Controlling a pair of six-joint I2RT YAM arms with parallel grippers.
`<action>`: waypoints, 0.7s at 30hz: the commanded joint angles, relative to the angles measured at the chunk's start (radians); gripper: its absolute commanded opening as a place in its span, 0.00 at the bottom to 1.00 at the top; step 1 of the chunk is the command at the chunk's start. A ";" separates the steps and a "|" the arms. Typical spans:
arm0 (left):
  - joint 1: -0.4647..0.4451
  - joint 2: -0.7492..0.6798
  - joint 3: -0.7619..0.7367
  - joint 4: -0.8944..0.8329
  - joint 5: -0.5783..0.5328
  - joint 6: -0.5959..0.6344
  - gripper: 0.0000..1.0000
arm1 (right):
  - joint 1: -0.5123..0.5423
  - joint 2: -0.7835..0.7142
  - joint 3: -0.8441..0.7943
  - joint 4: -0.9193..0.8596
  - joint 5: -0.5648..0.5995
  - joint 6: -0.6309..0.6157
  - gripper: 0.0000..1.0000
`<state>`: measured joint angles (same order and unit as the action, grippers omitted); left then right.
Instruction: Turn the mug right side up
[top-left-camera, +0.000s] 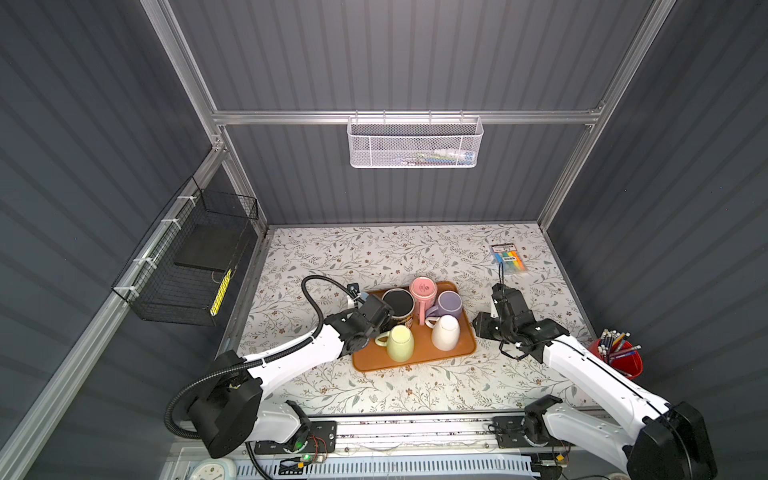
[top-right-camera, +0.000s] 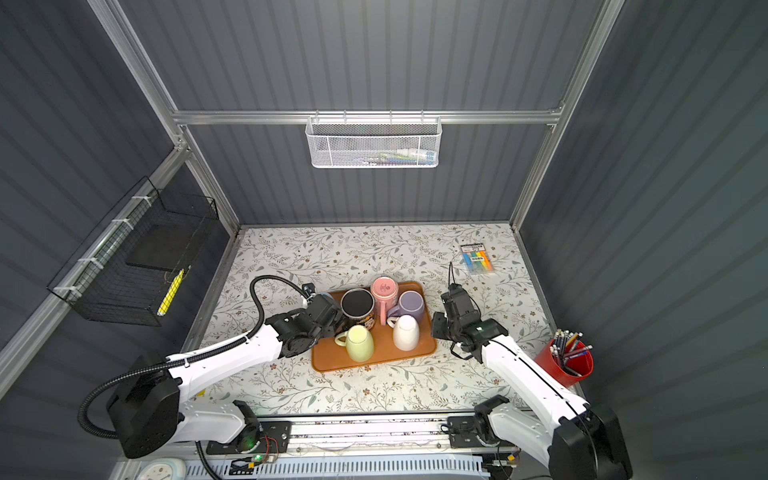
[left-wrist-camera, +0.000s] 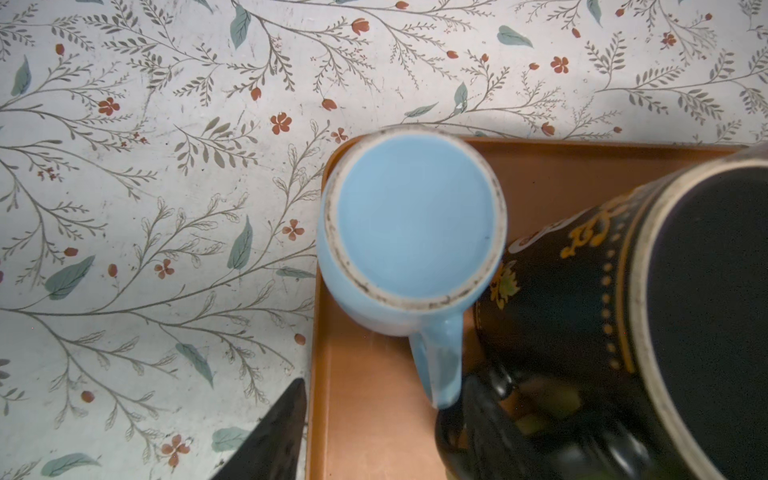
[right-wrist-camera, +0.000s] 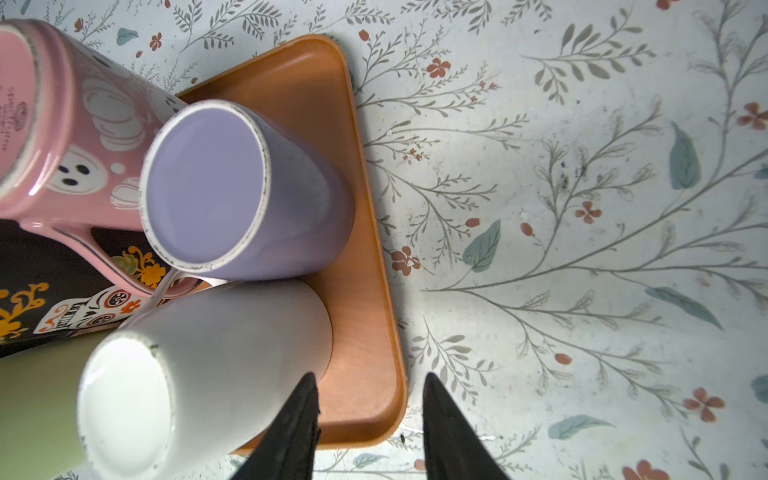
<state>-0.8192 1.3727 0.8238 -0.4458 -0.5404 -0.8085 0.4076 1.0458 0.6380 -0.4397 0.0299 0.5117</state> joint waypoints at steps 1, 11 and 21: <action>-0.005 0.028 0.029 0.006 -0.023 -0.023 0.62 | 0.006 -0.012 0.031 -0.010 -0.005 -0.017 0.43; 0.005 0.093 0.049 0.038 -0.015 -0.040 0.64 | 0.008 -0.004 0.032 0.011 -0.028 -0.037 0.43; 0.036 0.106 0.028 0.058 0.015 -0.046 0.62 | 0.010 0.002 0.043 0.025 -0.052 -0.043 0.43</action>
<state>-0.7937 1.4773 0.8520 -0.3954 -0.5381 -0.8406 0.4133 1.0443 0.6514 -0.4301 -0.0063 0.4854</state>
